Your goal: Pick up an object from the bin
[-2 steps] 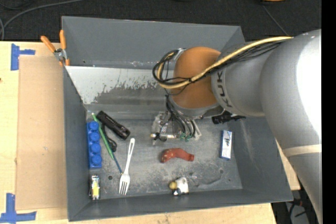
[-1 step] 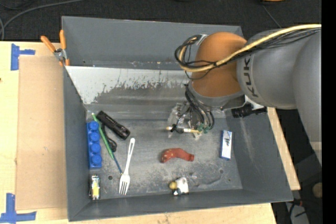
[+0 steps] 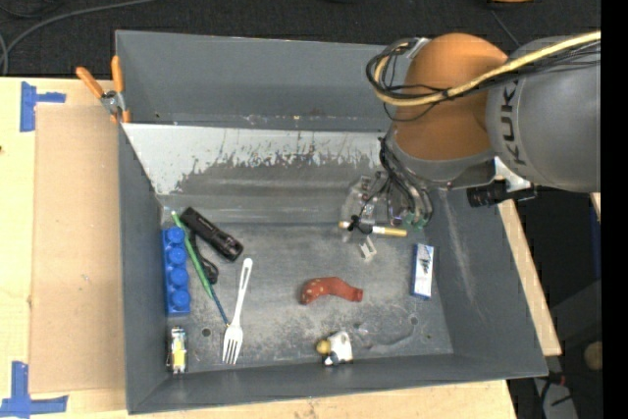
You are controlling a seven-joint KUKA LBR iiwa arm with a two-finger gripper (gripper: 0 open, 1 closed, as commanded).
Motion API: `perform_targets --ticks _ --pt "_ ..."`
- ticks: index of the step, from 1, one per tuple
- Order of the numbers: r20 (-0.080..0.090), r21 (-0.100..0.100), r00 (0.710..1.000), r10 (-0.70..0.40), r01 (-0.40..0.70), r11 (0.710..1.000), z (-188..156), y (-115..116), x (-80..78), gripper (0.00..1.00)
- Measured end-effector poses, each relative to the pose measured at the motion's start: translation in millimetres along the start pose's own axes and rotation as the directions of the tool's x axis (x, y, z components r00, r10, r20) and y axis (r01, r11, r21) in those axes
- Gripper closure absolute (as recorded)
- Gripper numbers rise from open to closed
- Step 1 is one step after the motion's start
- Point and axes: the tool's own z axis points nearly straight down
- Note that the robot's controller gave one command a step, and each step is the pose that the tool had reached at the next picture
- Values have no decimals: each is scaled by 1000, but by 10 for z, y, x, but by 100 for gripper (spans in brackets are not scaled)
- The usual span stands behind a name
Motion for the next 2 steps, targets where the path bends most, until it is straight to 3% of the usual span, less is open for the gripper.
perform_targets --ticks 2 --pt "-6 1 1000 12 -12 1000 -1015 43 -30 100"
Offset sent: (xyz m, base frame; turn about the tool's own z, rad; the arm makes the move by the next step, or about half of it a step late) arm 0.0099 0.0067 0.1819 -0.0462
